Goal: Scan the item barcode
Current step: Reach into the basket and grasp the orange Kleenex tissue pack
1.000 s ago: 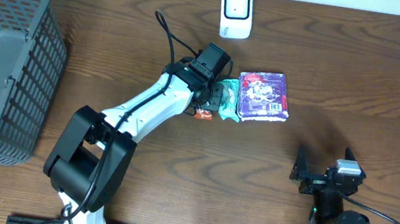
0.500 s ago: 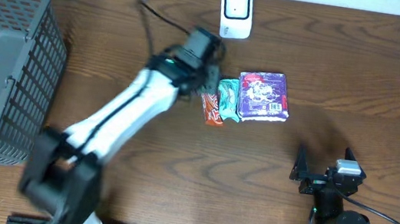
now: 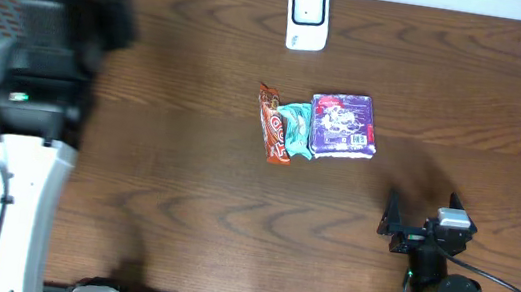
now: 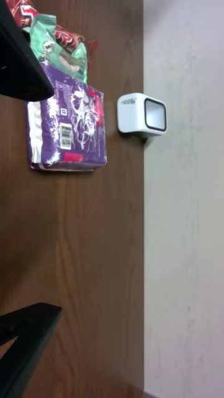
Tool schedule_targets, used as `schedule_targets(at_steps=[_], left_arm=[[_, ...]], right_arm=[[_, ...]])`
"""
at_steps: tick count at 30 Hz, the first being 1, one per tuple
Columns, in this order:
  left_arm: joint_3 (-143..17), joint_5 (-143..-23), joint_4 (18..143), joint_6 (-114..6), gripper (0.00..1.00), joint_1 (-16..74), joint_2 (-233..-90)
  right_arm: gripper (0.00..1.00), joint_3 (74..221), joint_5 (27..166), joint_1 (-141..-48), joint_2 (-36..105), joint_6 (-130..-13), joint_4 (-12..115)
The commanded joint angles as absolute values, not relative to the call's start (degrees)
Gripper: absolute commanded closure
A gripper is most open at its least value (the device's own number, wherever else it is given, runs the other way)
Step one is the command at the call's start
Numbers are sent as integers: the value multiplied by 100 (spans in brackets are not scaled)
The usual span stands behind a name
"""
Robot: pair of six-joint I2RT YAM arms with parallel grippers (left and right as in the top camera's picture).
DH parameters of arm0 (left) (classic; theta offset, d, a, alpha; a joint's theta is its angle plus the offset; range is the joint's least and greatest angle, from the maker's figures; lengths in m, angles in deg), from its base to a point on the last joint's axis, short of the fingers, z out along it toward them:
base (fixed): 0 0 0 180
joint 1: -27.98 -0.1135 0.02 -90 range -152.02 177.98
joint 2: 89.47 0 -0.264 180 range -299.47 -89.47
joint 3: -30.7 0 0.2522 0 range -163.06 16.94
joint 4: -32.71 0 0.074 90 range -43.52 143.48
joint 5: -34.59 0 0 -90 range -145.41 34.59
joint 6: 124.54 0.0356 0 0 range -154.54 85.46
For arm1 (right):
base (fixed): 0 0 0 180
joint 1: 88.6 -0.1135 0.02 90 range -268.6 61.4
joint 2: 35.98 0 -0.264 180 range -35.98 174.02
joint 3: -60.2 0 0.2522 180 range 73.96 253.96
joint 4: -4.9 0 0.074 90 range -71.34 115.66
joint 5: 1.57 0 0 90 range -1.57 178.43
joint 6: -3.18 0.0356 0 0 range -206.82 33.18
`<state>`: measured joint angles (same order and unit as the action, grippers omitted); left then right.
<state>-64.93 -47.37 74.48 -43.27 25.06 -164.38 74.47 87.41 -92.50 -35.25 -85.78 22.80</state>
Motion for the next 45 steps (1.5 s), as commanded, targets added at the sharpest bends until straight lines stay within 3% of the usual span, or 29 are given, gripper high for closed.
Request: schedule_targets(at_steps=[1,7,13,24,39,45], left_arm=[[-6521,-4547,7459,-4519,29,1105,-16283],[-6440,-4549,8133,-4790,25,-475,-16613],[-6370,-4547,8677,-4655,25,-1135,-17363],[-6364,-4436,9186,-4198,25,-1498,-18912],[-6359,-2622,8836,-4793,22,-1535,-20224],[-6353,-2600,8622,-4790,21,-1535,-20501]], right_arm=[[1,7428,8750,-9288,-3549,-8519,2291],[1,7428,8750,-9288,-3549,-8519,2291],[1,7428,8750,-9288,-3549,-8519,2291],[1,7428,8750,-9288,-3549,-8519,2291],[1,7428,8750,-9288,-3549,-8519,2291],[1,7428,8750,-9288,-3549,-8519,2291]])
